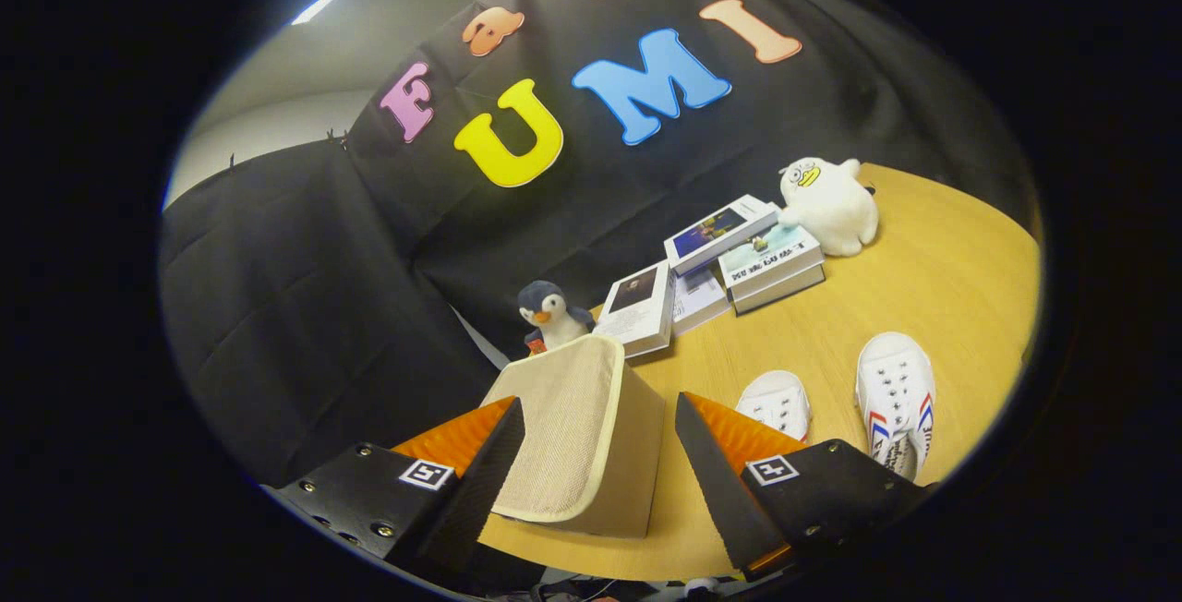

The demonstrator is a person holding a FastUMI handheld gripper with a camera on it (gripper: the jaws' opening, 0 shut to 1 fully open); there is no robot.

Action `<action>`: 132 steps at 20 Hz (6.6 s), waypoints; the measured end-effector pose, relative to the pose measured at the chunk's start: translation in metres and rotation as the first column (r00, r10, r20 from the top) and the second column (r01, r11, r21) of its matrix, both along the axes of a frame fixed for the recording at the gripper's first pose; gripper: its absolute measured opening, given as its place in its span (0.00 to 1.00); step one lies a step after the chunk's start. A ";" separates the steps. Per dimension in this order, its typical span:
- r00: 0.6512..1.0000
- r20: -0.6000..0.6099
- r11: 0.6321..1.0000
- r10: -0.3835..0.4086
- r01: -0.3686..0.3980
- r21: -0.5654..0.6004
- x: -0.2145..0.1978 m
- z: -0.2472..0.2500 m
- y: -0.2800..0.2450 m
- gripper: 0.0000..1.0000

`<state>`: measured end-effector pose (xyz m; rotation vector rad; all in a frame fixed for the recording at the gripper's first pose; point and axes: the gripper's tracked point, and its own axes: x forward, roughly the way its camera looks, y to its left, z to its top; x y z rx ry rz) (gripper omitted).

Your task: Open the storage box then place both shoes into the box .Put the left shoe in first, then the right shoe, with the right side of both shoes facing outward in a uniform manner.

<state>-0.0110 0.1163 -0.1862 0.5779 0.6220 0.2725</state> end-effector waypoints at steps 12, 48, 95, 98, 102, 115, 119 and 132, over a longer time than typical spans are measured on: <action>0.957 -0.258 0.961 0.134 -0.062 0.269 -0.024 -0.048 0.050 0.96; 0.917 -0.070 0.880 0.393 -0.354 0.316 -0.006 0.101 0.163 0.01; 0.959 0.060 0.872 0.277 -0.225 -0.434 0.059 0.027 0.041 0.99; 0.972 0.008 0.878 0.233 -0.207 -0.432 0.060 0.002 0.018 0.99; 0.979 -0.061 0.867 0.196 -0.202 -0.456 0.060 -0.032 -0.010 0.99; 0.938 -0.339 0.880 0.077 -0.224 -0.420 0.029 -0.144 -0.061 0.99; 0.914 -0.405 0.896 0.028 -0.203 -0.396 0.017 -0.163 -0.075 0.99; 0.849 -0.528 0.953 -0.023 -0.141 -0.267 -0.004 -0.189 -0.077 0.55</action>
